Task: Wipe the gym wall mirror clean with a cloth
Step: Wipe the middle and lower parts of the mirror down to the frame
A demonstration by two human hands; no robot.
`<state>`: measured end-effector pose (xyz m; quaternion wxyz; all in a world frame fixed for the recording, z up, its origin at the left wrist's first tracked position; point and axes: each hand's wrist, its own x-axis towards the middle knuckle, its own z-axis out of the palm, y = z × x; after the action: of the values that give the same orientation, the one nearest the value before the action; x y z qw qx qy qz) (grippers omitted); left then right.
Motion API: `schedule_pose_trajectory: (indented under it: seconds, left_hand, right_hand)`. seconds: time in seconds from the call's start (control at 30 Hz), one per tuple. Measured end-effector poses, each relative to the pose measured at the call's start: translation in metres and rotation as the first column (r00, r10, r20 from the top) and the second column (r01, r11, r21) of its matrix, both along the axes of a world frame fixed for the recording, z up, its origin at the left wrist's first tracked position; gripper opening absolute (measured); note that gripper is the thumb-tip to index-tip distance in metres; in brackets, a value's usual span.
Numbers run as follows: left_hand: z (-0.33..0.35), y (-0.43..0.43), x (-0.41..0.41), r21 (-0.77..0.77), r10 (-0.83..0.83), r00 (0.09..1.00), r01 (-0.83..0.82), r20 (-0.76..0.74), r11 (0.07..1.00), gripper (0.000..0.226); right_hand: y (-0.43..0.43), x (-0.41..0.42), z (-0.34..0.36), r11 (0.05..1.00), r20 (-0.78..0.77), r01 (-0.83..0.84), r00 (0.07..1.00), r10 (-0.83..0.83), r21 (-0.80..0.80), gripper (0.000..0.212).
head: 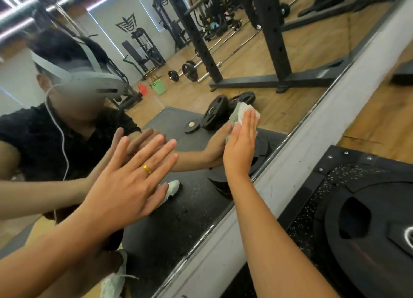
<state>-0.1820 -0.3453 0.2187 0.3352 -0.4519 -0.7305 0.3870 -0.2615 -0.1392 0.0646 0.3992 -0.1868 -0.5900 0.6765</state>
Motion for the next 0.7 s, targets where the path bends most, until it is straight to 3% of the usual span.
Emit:
schedule_pose_trajectory:
  seconds: [0.1,0.2,0.33,0.43,0.5,0.6,0.7]
  left_hand:
    - [0.016,0.028,-0.019,-0.053,0.038,0.999,-0.039,-0.036,0.998,0.065]
    - [0.014,0.03,-0.03,-0.132,0.072,0.991,-0.087,-0.112,0.988,0.066]
    - [0.01,0.028,-0.03,-0.143,0.049,0.992,-0.066,-0.116,0.987,0.066]
    - [0.011,0.031,-0.03,-0.144,0.033,0.992,-0.05,-0.121,0.988,0.066]
    - [0.01,0.033,-0.03,-0.144,0.025,0.992,-0.043,-0.124,0.989,0.066]
    - [0.012,0.036,-0.032,-0.162,0.036,0.991,-0.058,-0.131,0.985,0.066]
    - [0.01,0.035,-0.031,-0.171,0.058,0.989,-0.081,-0.135,0.982,0.066]
  right_hand:
    - [0.013,-0.004,0.009,0.99,0.094,0.037,0.995,-0.024,-0.134,0.053]
    - [0.012,-0.006,0.037,0.993,-0.001,0.008,1.0,-0.008,-0.119,0.051]
    - [0.002,-0.003,0.082,0.979,-0.241,-0.024,0.968,0.074,0.202,0.052]
    - [0.013,-0.011,0.065,0.905,-0.265,0.017,0.958,0.107,0.425,0.055]
    - [0.029,-0.016,0.036,0.941,-0.21,0.005,0.975,0.07,0.337,0.056]
    - [0.046,-0.015,0.001,1.0,-0.046,-0.008,0.999,0.009,0.003,0.054]
    - [0.054,-0.015,-0.007,0.993,0.071,0.029,0.997,-0.021,-0.112,0.054]
